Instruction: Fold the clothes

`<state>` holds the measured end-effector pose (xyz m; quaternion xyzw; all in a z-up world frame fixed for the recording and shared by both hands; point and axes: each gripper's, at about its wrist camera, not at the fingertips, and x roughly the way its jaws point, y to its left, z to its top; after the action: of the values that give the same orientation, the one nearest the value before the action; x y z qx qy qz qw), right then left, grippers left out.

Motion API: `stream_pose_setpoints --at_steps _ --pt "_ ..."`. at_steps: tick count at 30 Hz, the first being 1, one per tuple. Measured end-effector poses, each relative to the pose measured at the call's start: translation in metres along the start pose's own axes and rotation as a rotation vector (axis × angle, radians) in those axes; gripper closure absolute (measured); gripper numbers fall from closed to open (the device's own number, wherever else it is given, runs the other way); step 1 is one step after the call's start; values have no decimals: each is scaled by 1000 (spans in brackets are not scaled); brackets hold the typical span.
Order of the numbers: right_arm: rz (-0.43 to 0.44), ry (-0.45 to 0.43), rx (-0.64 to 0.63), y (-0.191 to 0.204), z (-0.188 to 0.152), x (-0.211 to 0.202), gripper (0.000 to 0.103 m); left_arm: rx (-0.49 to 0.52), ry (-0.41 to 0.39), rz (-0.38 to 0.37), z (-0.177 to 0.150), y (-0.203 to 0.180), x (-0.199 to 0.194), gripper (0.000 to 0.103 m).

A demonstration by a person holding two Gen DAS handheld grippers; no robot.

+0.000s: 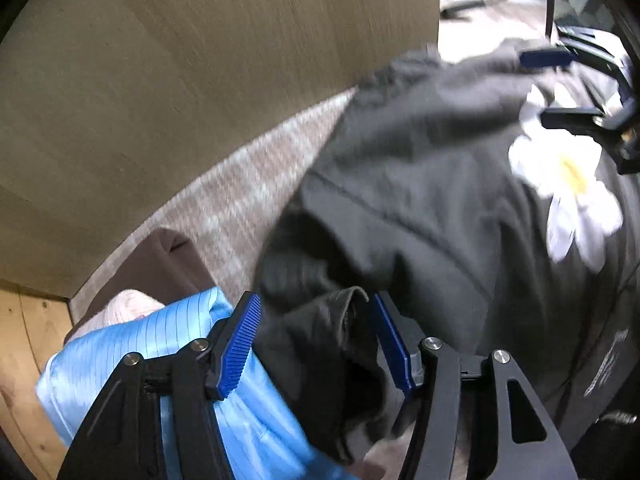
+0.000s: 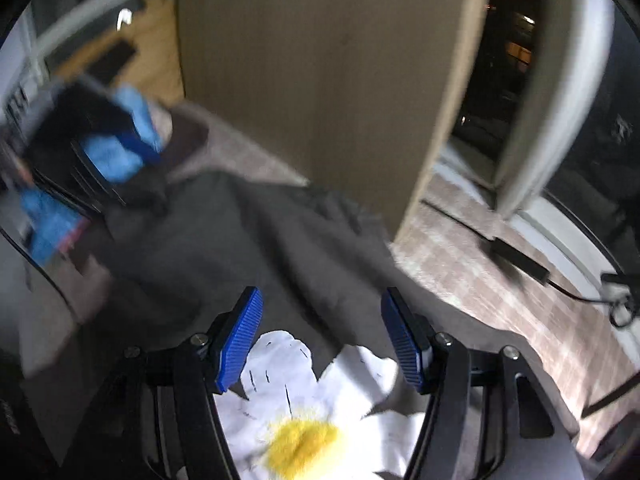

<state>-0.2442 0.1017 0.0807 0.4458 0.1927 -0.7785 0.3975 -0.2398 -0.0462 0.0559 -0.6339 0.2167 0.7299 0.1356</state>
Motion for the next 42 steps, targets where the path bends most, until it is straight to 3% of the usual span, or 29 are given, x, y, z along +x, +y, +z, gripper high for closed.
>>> stream_pose_setpoints --at_steps 4,5,6,7,9,13,16,18,21,26,28,31,33,36,38,42 --pt "19 35 34 1 3 17 42 55 69 47 5 -13 26 49" --pt "26 41 47 1 3 19 42 82 84 70 3 -17 32 55" --pt "28 39 56 -1 1 20 42 97 96 79 2 -20 36 80" --pt "27 34 63 -3 -1 20 42 93 100 63 1 -19 37 99" --pt "30 15 78 -6 -6 15 42 54 55 53 -2 -10 23 99" --pt "72 -23 98 -6 -8 0 42 -73 -64 128 -7 25 -20 100" --pt "121 -48 101 1 -1 -5 42 -128 -124 109 -9 40 -43 99" --pt "150 -52 94 11 9 -1 42 -141 -119 93 -1 45 -44 96" --pt "179 -40 67 30 24 13 42 -146 -45 107 6 44 -30 95" --pt "268 -34 -9 71 35 21 42 -143 -127 124 -8 33 -54 75" --pt "263 -28 -56 88 37 25 42 -148 -162 147 -17 35 -67 55" --pt "246 -30 -53 93 36 25 42 -186 -204 168 -39 41 -87 55" --pt "258 -49 23 77 27 12 42 -230 -230 163 -59 46 -103 56" --pt "262 -95 165 43 -5 -28 42 -264 -262 87 -95 31 -117 56" --pt "227 -121 256 21 -41 -64 42 -266 -264 -1 -114 12 -107 55" --pt "56 -134 432 -14 -134 -134 42 -271 -220 -202 -139 -29 -64 54"
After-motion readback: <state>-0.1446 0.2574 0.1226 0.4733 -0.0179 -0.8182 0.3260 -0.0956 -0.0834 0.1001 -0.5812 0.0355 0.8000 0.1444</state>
